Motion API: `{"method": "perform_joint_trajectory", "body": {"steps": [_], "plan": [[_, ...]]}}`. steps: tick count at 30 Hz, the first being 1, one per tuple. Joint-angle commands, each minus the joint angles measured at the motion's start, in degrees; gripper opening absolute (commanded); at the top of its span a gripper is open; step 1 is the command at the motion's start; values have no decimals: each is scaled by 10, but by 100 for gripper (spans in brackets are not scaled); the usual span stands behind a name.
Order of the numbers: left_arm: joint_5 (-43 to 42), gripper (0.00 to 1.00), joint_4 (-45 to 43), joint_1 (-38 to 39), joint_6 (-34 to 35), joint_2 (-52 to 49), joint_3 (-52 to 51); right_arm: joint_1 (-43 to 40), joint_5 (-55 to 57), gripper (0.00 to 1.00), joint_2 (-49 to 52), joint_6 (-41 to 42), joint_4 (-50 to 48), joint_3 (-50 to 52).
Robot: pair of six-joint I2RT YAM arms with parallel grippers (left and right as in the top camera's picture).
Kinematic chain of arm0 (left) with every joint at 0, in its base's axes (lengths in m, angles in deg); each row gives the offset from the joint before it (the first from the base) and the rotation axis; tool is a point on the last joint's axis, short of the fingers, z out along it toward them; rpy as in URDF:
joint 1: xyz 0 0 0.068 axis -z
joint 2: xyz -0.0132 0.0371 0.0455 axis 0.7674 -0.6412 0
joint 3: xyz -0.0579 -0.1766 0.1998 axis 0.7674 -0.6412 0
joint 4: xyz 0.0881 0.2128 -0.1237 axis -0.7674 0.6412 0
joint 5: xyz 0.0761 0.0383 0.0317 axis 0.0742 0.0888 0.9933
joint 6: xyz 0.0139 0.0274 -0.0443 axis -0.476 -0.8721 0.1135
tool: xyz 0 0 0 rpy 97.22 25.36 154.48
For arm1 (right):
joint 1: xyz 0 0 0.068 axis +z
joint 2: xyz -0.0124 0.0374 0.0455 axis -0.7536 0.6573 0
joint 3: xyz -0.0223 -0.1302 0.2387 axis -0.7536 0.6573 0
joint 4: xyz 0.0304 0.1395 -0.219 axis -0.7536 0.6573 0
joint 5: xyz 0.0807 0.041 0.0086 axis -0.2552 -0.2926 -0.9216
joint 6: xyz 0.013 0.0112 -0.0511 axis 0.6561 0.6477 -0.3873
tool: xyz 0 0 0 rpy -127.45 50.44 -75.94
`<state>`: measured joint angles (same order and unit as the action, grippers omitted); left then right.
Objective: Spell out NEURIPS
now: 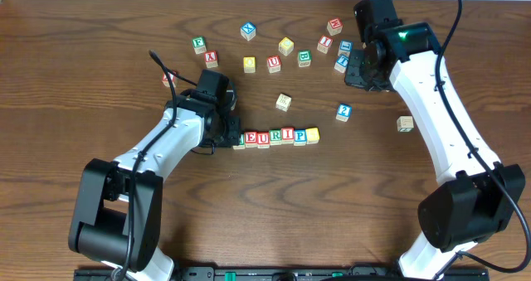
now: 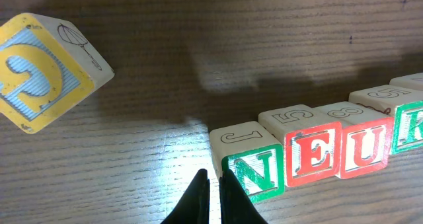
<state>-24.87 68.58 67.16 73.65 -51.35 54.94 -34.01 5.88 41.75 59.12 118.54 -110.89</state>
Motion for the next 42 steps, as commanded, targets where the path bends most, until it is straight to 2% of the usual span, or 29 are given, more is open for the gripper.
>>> {"method": "perform_joint_trajectory", "body": {"steps": [1, 5, 42], "plan": [[-9, 8, -1, 1, -3, -3, -9, -2, 1, 5, -9, -8, -2, -11], [-28, 8, -2, 1, -4, -3, -9, -2, 1, 6, -9, -8, -3, -11], [-21, 8, -9, 0, -4, 2, 3, -3, 1, 6, -9, -11, -5, -11]]}}
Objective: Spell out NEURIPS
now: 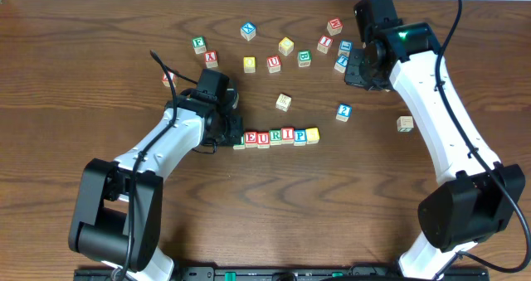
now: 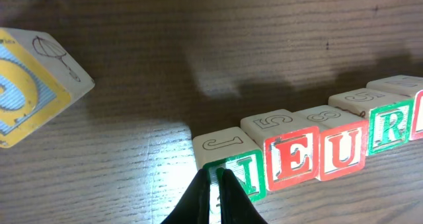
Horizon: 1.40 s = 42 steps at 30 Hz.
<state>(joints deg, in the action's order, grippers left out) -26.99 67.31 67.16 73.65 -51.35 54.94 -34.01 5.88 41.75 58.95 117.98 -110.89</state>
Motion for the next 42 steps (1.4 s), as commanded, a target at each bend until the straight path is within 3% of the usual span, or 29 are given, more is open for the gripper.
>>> {"method": "perform_joint_trajectory", "body": {"steps": [1, 11, 18, 26, 36, 38, 40, 42], "plan": [[0, 7, 6, 0, -4, 3, 6, -3, 1, 6, -9, -9, 1, -11], [122, 7, 49, 0, -3, 54, 20, -3, 1, 7, -9, -13, 2, -11], [132, 7, 56, 0, -3, 66, 20, -3, 1, 6, -9, -13, 3, -11], [208, 7, 84, -1, -3, 66, 20, -2, -27, 6, -9, -13, 0, -11], [176, 8, 97, -94, 3, 90, 20, 41, -42, 5, 10, -22, -31, -7], [160, 16, 97, -112, 3, 99, 20, 51, -42, 6, 21, -23, -38, -7], [156, 17, 97, -124, 3, 106, 20, 59, -42, 6, 37, -22, -46, -7], [156, 26, 99, -128, 3, 110, 20, 66, -48, 6, 55, -22, -54, -7]]}}
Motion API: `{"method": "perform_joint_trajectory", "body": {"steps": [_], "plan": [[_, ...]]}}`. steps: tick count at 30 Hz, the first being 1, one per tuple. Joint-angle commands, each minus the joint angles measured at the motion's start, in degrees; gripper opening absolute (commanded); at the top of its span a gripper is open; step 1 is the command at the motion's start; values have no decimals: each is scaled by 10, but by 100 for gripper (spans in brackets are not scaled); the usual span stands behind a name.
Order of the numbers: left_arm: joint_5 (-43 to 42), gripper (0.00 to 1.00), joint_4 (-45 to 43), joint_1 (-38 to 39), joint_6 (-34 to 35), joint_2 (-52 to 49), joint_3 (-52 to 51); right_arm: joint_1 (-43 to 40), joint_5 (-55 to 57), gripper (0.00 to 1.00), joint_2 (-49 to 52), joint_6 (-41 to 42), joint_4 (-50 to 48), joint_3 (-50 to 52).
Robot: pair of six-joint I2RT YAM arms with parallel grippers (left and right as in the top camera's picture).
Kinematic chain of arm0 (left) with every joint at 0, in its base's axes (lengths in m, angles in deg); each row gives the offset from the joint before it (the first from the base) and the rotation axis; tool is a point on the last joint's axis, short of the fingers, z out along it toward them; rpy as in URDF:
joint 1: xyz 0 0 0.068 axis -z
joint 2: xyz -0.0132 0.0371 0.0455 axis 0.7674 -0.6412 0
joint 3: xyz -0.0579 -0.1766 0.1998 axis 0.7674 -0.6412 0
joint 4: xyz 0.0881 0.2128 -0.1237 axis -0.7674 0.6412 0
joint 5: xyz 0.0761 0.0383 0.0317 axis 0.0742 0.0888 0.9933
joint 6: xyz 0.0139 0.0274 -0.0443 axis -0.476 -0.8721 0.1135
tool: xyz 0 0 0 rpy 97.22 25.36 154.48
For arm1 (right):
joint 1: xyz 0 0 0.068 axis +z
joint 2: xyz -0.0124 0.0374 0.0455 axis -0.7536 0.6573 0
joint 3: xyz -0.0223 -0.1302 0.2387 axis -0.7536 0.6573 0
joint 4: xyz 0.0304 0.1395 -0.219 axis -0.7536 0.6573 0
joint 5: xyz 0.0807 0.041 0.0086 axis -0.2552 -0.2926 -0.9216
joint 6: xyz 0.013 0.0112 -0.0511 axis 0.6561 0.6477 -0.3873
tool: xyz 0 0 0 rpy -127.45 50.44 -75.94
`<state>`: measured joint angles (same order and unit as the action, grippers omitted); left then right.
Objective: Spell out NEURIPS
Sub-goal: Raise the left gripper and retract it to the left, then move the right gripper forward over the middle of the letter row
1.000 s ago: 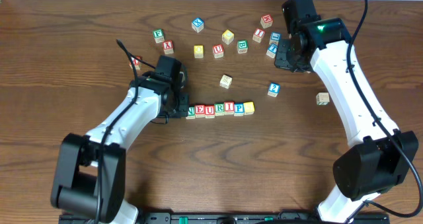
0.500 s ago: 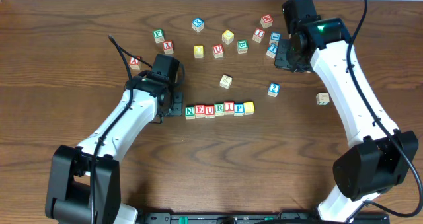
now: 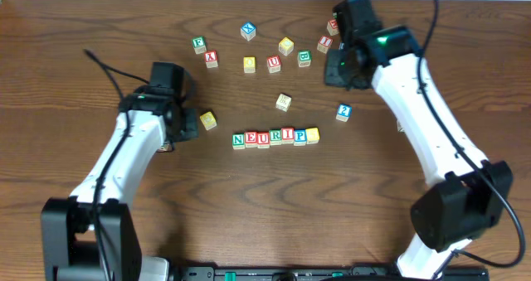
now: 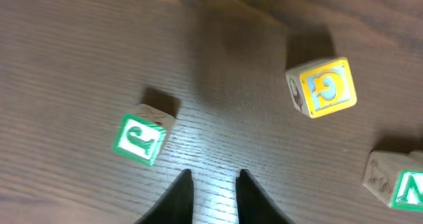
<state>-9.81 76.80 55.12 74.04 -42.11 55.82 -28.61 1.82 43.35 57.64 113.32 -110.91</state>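
Note:
Lettered wooden blocks form a row (image 3: 275, 137) at mid-table reading N, E, U, R, I, P, ended by a yellow-edged block (image 3: 313, 135) whose letter is too small to read. My left gripper (image 4: 213, 176) is open and empty, low over bare wood to the left of the row. A green J block (image 4: 140, 139) lies just ahead-left of it and a yellow G block (image 4: 322, 87) ahead-right; the N block (image 4: 398, 184) shows at the right edge. My right gripper (image 3: 335, 69) hangs over the loose blocks at the back right, its jaws unreadable.
Loose blocks are scattered along the back: green (image 3: 198, 43), red (image 3: 211, 59), blue (image 3: 248, 31), yellow (image 3: 286, 46) and others. One pale block (image 3: 284, 102) and a blue one (image 3: 343, 112) lie behind the row. The right arm covers some blocks.
My left gripper was nearly shut at the N end of the row; now it is open, farther left and back. The right gripper has shifted left over the back blocks.
My left gripper stood nearly shut just left of the N block, then right against its face. Now it is away from the row and open. The row keeps its place. The right arm held still at first, then stood farther left.

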Motion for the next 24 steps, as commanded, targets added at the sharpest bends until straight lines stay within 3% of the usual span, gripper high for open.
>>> {"method": "perform_joint_trajectory", "body": {"steps": [1, 5, 7, 10, 24], "plan": [[-16, 28, 6, -8, -1, 19, 11, 17, -16, 6, 52, -14, -12, -7], [-16, 43, 8, -7, -1, 19, 11, 33, -27, 3, 91, -15, -21, -7], [-16, 63, 8, -7, -1, 19, 11, 41, -27, 3, 101, -16, -26, -7], [-16, 77, 8, -7, -1, 19, 11, 52, -30, 3, 102, -26, -35, -7], [-16, 87, 8, -7, -1, 19, 11, 128, -43, 1, 102, -17, -40, -7]]}}
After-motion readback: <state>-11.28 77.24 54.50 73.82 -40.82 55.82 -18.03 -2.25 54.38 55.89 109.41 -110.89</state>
